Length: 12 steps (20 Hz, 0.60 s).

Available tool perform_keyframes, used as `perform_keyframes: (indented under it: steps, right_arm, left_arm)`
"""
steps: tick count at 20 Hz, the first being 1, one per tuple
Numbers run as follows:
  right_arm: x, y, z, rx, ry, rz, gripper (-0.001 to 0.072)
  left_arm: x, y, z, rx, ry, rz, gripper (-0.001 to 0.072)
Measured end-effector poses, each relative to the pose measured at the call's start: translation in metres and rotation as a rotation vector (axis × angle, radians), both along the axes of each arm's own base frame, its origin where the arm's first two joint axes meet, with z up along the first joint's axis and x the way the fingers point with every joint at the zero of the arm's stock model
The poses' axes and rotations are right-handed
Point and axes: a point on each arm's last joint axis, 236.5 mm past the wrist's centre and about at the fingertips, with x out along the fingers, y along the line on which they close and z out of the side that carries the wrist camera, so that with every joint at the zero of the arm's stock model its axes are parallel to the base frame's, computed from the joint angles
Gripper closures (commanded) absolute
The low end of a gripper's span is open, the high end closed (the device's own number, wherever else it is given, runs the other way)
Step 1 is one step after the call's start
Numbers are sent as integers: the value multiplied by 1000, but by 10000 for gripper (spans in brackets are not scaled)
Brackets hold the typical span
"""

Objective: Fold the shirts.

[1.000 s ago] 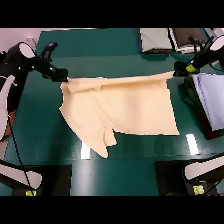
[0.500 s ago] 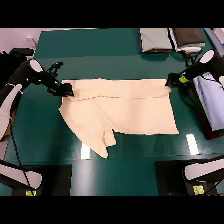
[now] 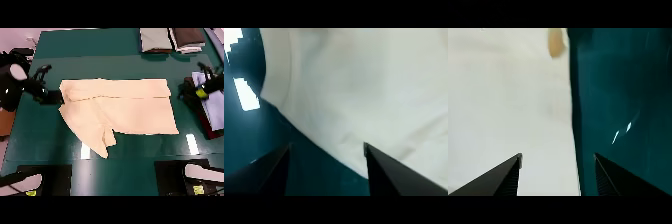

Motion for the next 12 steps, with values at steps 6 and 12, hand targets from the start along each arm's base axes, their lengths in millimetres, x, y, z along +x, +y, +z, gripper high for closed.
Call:
perform_keyframes:
  steps: [6, 12]
  right_arm:
    - [-101, 5, -52, 119, 209, -151, 194]
    - [-126, 37, -73, 249, 247, -209, 575]
  left_arm:
    - [-78, 1, -25, -12, 55, 61, 168]
    - [-99, -16, -33, -66, 67, 71, 169]
